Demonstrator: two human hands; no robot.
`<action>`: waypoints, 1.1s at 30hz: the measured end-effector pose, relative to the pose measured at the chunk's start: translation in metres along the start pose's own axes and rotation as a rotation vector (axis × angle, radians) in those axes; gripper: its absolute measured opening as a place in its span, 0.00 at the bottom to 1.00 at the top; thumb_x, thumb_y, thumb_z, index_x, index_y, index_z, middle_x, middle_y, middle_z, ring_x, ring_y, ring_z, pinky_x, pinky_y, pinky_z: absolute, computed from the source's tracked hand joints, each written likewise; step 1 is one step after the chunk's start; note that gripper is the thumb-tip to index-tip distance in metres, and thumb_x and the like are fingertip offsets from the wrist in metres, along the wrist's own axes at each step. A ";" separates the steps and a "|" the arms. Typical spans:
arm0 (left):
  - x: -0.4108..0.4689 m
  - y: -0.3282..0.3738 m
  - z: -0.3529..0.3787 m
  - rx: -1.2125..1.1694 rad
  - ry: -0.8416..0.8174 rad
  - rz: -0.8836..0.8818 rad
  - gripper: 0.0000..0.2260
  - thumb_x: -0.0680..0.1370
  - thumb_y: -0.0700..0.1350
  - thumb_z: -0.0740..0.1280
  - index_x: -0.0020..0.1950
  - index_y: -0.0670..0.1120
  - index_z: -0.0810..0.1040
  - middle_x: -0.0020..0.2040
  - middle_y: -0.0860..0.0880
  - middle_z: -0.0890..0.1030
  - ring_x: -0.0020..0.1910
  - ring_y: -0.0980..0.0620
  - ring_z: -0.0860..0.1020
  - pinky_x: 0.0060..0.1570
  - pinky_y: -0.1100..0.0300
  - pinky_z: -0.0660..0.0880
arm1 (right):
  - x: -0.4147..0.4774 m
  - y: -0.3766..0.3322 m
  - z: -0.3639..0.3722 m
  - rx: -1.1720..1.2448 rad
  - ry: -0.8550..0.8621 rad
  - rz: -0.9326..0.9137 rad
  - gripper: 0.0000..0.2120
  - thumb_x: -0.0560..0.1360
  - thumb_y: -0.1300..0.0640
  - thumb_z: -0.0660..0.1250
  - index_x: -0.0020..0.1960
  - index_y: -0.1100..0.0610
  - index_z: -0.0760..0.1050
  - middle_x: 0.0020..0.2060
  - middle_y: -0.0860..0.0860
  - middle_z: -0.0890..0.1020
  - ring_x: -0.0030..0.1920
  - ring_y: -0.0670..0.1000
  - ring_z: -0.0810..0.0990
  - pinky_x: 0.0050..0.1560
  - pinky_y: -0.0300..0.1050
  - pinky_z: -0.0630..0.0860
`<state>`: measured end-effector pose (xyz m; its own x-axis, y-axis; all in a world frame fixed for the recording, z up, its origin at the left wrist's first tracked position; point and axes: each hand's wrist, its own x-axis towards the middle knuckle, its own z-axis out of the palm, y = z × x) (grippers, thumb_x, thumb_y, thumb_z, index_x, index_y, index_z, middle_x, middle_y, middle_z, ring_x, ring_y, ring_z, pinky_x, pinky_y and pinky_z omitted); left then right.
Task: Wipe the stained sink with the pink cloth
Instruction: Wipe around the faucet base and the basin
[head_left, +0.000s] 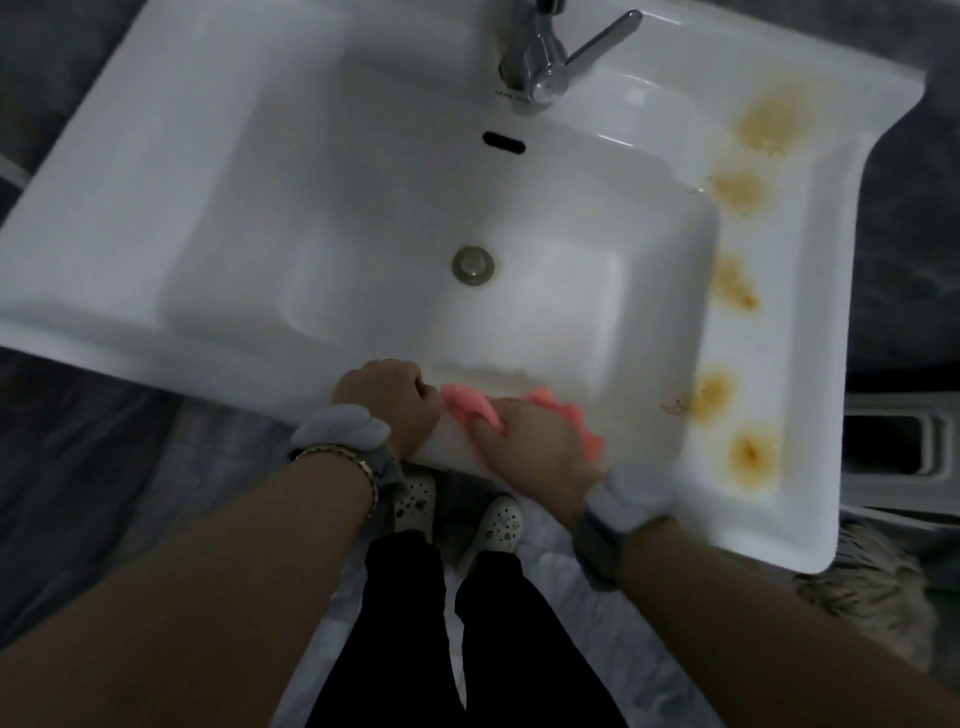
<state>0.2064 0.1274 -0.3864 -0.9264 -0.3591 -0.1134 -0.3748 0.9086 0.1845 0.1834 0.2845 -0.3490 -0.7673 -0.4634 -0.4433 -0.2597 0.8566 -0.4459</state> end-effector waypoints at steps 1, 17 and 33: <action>0.001 0.001 0.001 -0.020 -0.028 -0.014 0.10 0.68 0.46 0.65 0.30 0.43 0.77 0.28 0.46 0.79 0.27 0.49 0.65 0.31 0.61 0.60 | -0.009 0.001 -0.002 0.007 0.054 -0.097 0.16 0.77 0.48 0.56 0.62 0.44 0.75 0.59 0.48 0.81 0.59 0.50 0.77 0.58 0.39 0.66; 0.002 -0.004 -0.005 -0.025 -0.143 0.026 0.10 0.74 0.47 0.60 0.39 0.44 0.78 0.40 0.44 0.82 0.34 0.45 0.72 0.35 0.59 0.65 | -0.034 0.000 0.008 -0.025 0.218 -0.156 0.19 0.74 0.48 0.58 0.65 0.42 0.71 0.60 0.41 0.78 0.59 0.45 0.77 0.59 0.44 0.71; 0.002 -0.002 -0.007 -0.002 -0.226 0.017 0.09 0.75 0.45 0.59 0.42 0.43 0.77 0.44 0.44 0.81 0.42 0.44 0.77 0.40 0.57 0.68 | 0.008 0.118 -0.024 -0.380 -0.006 0.106 0.18 0.79 0.48 0.55 0.45 0.54 0.81 0.45 0.52 0.85 0.50 0.55 0.79 0.57 0.44 0.65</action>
<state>0.2052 0.1231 -0.3800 -0.9008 -0.2864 -0.3264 -0.3593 0.9136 0.1901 0.1325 0.3870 -0.3863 -0.7981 -0.3686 -0.4767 -0.3789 0.9221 -0.0787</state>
